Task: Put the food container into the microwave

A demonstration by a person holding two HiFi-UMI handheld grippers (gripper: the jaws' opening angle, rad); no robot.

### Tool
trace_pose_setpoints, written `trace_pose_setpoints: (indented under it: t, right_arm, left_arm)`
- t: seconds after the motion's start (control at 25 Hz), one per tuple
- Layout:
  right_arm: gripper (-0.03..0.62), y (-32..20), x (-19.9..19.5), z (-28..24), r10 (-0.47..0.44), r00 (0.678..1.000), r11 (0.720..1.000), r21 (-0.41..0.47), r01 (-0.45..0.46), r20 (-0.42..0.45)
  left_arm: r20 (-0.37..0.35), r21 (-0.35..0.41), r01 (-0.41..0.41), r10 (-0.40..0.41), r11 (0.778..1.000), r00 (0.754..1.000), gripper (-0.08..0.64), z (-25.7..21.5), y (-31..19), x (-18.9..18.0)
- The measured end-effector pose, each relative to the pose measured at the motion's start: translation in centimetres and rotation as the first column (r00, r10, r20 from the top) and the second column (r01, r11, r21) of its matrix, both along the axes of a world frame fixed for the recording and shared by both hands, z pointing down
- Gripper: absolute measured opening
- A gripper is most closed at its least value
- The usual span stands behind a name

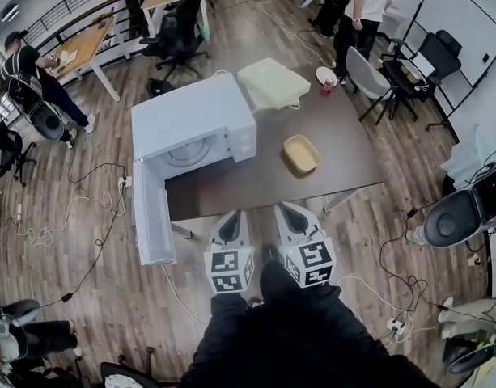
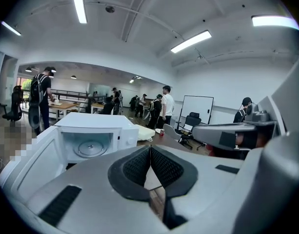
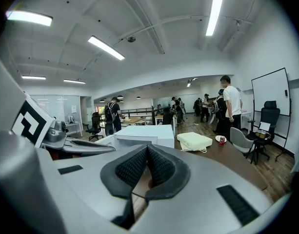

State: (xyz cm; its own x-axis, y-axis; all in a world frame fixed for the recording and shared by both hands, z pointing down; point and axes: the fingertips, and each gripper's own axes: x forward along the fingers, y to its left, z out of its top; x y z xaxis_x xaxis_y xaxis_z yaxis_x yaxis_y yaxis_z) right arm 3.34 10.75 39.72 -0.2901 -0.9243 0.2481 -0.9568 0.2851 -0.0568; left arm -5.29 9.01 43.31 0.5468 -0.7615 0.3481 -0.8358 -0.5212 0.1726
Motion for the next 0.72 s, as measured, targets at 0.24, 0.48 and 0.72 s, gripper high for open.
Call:
trace_pose_setpoints:
  t: [0.24,0.48,0.72]
  right_arm:
    - [0.023,-6.7,3.6,1.2,-0.018,1.0,0.999,-0.033,0.018,0.015]
    - [0.023,-11.6,7.8,4.2,-0.017,0.999,0.994,-0.106,0.021,0.038]
    - [0.023,-15.0,11.0,7.8,-0.011,0.999,0.983,-0.181,0.019,0.047]
  left_arm:
    - [0.017,-0.025,-0.004,0.005,1.0,1.0,0.034,1.2,-6.7,4.0]
    - [0.025,-0.075,-0.004,0.006,0.997,1.0,0.034,3.8,-11.5,8.1]
    - [0.043,-0.138,-0.006,0.012,0.99,0.999,0.034,7.0,-14.8,10.9]
